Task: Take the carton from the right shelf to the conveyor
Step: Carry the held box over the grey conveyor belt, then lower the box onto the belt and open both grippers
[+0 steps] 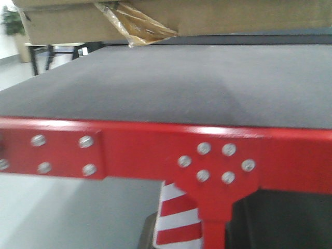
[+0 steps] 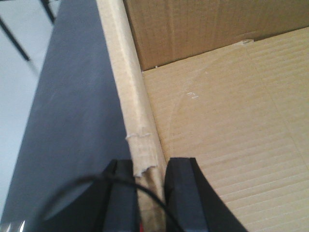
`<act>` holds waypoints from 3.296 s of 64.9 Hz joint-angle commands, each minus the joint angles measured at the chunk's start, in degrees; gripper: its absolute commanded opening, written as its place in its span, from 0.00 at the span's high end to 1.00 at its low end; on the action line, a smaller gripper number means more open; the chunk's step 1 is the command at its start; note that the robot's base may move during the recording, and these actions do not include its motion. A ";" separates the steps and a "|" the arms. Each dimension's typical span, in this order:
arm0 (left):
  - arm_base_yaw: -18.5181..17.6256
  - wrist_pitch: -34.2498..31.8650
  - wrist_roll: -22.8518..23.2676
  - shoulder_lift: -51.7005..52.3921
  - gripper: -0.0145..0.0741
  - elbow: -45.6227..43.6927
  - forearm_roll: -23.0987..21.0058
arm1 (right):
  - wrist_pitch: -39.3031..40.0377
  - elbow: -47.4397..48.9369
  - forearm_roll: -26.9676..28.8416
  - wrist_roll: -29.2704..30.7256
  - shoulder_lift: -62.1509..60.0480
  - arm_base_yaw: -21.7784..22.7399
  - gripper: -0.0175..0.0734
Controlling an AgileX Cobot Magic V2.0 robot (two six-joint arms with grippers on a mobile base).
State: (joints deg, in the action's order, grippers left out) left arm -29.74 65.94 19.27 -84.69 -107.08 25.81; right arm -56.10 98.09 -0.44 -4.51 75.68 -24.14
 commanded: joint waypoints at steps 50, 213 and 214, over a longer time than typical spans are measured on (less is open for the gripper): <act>-0.61 -2.74 -0.71 0.35 0.86 -0.30 0.37 | 4.31 0.50 3.76 0.94 -0.98 -0.60 0.88; 4.50 -10.37 2.29 -7.51 0.76 18.28 -6.53 | 6.04 -10.82 3.99 0.94 13.78 -0.60 0.88; 4.50 -10.37 2.29 -7.51 0.74 18.28 -6.53 | 6.18 -10.82 3.99 0.94 13.78 -0.60 0.87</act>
State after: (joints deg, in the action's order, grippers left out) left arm -25.37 58.17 21.82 -91.98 -88.98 21.73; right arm -53.72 87.23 -0.68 -4.28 89.64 -24.14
